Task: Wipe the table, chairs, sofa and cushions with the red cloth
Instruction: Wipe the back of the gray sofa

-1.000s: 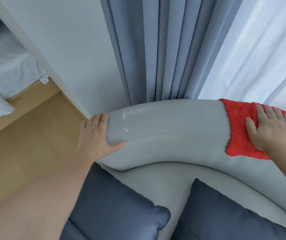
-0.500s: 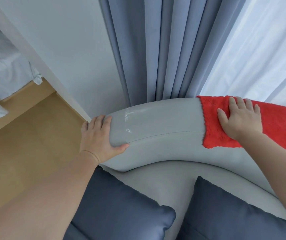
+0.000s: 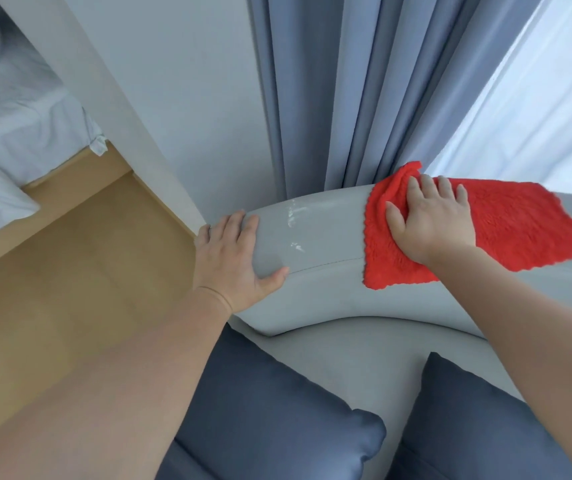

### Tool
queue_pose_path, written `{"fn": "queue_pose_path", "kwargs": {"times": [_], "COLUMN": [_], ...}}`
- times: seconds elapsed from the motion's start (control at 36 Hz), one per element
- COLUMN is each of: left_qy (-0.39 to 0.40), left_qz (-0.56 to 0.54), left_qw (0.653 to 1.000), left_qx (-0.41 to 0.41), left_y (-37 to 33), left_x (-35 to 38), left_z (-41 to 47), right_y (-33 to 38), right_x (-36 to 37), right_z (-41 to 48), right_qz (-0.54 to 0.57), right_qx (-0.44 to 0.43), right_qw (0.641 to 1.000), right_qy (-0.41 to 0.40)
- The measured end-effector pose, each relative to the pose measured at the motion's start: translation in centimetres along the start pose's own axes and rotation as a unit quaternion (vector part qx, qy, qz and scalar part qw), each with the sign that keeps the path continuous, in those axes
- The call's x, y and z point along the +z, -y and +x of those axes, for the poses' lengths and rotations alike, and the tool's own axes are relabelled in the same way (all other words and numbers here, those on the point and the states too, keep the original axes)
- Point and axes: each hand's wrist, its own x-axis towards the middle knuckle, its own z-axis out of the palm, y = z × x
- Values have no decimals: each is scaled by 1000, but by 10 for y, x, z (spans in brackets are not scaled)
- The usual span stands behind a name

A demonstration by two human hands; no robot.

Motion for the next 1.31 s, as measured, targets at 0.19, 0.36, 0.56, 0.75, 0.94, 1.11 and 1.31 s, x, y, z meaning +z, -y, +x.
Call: {"fn": "queue_pose_path", "kwargs": {"times": [0.19,0.36,0.56,0.75,0.94,1.11,1.31], "left_qy": [-15,-49,-62,-30,-11,-2,-20], "left_qz": [-18,-78,-128,-147,-145,-144,-135], "left_qw": [1000,995,989,988,988,988,989], "left_qx": [-1,37,29,-27,-54,-62,-59], "left_y": [2,19,55,81,107,116,114], "left_x": [0,4,8,18,30,39,40], "left_z": [0,-18,-65,-98,-121,-136,-151], "right_y": [33,77,110,168,203,218,239], "right_x": [-1,1,1,-1,1,0,8], "right_z": [-2,-11,-20,-34,-44,-50,-64], "right_qz": [2,10,13,34,30,24,44], "right_qx": [-17,-59,-66,-124,-145,-139,-189], "right_qw": [1000,997,997,991,988,989,980], "right_qy": [-18,-39,-37,-37,-42,-39,-47]}}
